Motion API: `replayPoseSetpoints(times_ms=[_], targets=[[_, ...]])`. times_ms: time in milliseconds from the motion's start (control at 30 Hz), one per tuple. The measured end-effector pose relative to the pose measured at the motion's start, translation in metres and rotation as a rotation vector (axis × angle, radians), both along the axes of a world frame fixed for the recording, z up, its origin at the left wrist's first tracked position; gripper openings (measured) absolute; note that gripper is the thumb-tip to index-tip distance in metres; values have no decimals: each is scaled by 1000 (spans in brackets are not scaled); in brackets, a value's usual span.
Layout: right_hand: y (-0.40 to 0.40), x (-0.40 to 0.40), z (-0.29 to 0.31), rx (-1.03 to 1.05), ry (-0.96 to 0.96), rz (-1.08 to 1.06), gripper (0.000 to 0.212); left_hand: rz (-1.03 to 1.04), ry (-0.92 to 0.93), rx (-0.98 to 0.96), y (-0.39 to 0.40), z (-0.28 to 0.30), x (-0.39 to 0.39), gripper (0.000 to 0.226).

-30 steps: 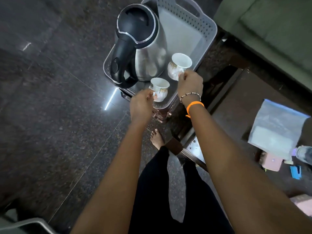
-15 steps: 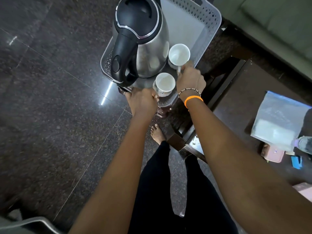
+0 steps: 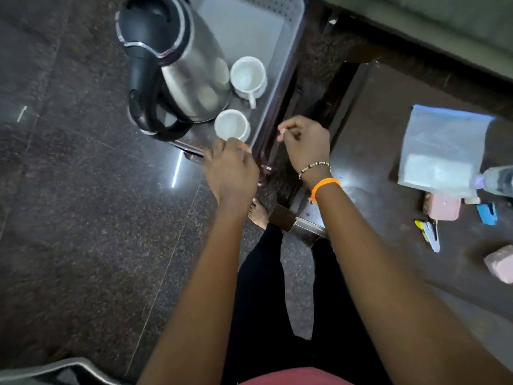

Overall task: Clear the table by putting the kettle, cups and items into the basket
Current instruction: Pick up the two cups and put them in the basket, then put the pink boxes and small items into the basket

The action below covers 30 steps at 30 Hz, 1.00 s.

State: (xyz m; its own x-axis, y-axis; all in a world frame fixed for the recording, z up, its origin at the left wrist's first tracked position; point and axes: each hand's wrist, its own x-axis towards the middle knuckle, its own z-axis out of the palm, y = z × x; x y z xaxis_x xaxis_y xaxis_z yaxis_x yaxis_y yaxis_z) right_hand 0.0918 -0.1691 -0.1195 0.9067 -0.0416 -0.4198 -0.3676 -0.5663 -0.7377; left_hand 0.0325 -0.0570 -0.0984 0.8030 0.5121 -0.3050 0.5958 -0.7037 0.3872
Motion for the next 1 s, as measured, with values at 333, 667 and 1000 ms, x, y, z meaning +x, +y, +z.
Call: replayPoseSetpoints(times_ms=[333,667,1000], targets=[[-188,-98,-12,-61,113,-303,15,-463,182,-445,-186,-7,-31,15],[-352,-161,-47,-60,263,-663,18,-449,507,-611,-330,-53,-42,22],[-430,-177,-83,47,350,-753,18,-50,603,-640,-430,-118,-20,24]])
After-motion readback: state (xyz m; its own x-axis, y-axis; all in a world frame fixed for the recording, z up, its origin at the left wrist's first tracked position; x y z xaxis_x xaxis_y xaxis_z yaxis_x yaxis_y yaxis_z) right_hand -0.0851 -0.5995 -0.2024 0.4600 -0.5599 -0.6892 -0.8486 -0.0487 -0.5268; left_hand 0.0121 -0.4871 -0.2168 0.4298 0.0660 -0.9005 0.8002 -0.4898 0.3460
